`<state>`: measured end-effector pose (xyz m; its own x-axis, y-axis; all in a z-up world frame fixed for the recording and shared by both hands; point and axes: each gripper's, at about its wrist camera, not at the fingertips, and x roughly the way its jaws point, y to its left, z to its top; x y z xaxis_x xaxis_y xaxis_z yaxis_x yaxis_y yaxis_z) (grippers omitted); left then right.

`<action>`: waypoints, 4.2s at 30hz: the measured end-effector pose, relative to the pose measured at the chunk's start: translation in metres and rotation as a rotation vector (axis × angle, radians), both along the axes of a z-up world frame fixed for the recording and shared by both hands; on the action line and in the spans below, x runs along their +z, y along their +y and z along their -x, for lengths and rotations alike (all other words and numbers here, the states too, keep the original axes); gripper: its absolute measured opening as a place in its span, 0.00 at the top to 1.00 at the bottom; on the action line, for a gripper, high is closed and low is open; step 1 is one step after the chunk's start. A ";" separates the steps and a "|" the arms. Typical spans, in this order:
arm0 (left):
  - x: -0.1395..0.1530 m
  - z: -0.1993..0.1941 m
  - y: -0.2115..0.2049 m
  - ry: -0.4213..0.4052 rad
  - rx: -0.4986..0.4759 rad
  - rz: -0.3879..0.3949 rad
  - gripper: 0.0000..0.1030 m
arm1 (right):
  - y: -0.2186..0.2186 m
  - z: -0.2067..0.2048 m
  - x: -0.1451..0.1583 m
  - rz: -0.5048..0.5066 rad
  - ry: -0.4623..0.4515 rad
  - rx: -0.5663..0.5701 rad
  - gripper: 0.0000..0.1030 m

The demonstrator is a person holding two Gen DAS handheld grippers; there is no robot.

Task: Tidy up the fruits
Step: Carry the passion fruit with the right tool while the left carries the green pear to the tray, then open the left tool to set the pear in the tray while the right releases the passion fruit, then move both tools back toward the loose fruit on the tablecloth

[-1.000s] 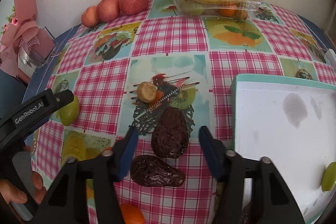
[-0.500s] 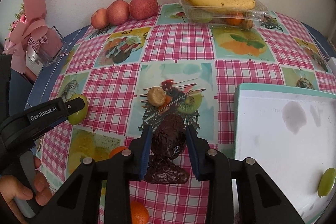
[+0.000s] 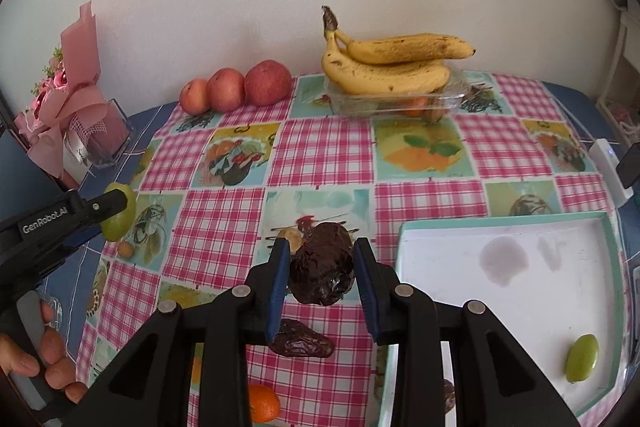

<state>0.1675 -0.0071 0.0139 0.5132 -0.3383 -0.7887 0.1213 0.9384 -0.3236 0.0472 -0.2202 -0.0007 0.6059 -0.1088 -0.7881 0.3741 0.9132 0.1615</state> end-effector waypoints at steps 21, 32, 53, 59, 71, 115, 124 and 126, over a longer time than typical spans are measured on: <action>0.010 0.031 -0.055 -0.004 -0.148 -0.003 0.59 | -0.109 0.062 -0.011 -0.027 0.056 -0.294 0.67; 0.009 0.067 -0.118 -0.005 -0.321 -0.030 0.59 | -0.178 0.120 -0.018 -0.073 0.062 -0.476 0.67; -0.027 0.140 -0.227 0.028 -0.649 -0.088 0.59 | -0.199 0.150 -0.005 -0.063 0.042 -0.530 0.67; -0.040 0.141 -0.235 0.024 -0.667 -0.104 0.59 | -0.202 0.146 -0.020 -0.086 0.086 -0.530 0.67; -0.071 0.143 -0.245 0.071 -0.689 -0.176 0.59 | -0.201 0.138 -0.058 -0.136 0.180 -0.515 0.67; -0.044 0.074 -0.155 0.018 -0.226 -0.317 0.00 | -0.170 0.122 -0.039 -0.026 0.225 -0.444 0.06; -0.029 0.045 -0.105 -0.014 -0.125 -0.353 0.00 | -0.146 0.111 -0.022 -0.012 0.166 -0.388 0.06; -0.026 0.041 -0.097 -0.021 -0.120 -0.371 0.00 | -0.142 0.109 -0.019 -0.018 0.156 -0.381 0.06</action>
